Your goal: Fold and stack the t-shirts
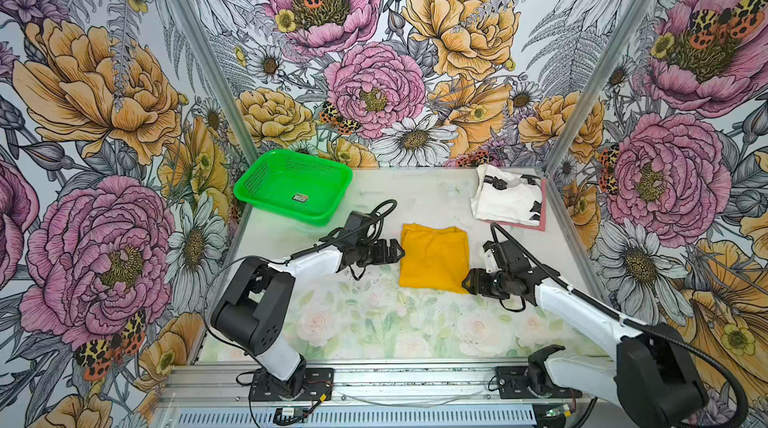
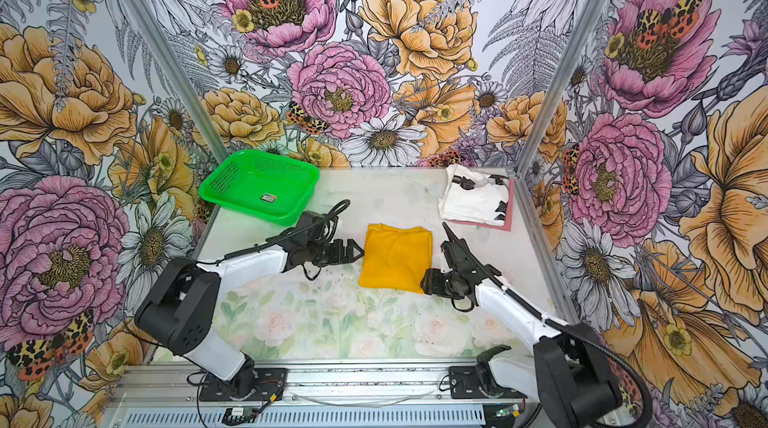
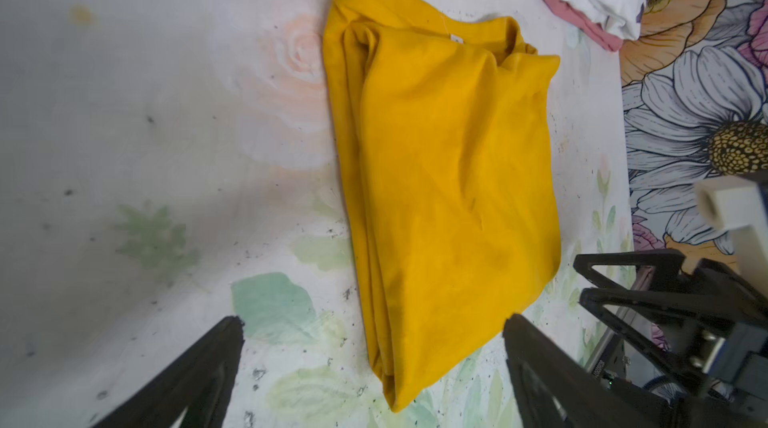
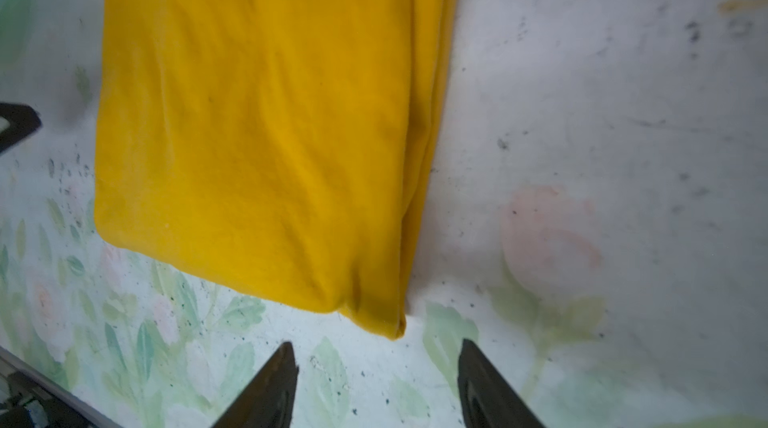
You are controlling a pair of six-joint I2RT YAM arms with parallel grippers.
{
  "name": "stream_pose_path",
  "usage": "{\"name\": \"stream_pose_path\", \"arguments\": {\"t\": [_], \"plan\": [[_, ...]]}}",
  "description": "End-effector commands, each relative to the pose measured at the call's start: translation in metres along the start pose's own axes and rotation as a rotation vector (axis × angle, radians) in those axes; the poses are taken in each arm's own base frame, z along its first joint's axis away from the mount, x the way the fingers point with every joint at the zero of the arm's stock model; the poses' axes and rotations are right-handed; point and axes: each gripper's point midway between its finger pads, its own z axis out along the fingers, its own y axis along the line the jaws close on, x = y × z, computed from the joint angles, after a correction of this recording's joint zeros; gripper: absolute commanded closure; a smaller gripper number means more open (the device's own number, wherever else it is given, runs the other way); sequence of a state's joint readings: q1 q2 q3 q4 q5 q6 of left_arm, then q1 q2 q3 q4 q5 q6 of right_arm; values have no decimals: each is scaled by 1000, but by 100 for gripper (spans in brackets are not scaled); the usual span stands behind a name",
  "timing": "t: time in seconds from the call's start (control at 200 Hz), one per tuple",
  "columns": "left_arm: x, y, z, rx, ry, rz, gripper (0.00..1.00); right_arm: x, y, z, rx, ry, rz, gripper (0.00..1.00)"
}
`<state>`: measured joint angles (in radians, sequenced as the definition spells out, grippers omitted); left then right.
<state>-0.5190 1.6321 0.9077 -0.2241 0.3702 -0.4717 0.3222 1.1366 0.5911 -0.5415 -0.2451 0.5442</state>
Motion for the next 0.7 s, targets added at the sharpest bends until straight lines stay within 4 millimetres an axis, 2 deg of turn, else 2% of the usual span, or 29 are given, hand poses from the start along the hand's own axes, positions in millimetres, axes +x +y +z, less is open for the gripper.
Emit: {"name": "stream_pose_path", "arguments": {"t": [0.0, 0.09, 0.12, 0.245, 0.42, 0.57, 0.64, 0.69], "plan": [[-2, -19, 8, 22, 5, 26, 1, -18, -13, -21, 97, -56, -13, 14], [2, -24, 15, 2, 10, 32, 1, -33, -24, -22, 190, -55, -36, 7], [2, -24, 16, -7, 3, 26, 1, -37, -27, -20, 217, -46, -46, 1], [3, -26, 20, -27, 0, 19, 4, -53, -36, -6, 297, -11, -60, 0], [8, -32, 27, -34, 12, 22, 6, -75, -21, -1, 264, -17, -86, 1], [9, -32, 31, -44, 17, 14, 7, -76, -1, 11, 158, 18, -97, 0], [10, -31, 33, -44, 24, 11, 15, -75, 6, 17, 116, 27, -90, 1], [8, -30, 34, -51, 21, 11, 26, -74, 9, 22, 94, 33, -81, 0]]}}
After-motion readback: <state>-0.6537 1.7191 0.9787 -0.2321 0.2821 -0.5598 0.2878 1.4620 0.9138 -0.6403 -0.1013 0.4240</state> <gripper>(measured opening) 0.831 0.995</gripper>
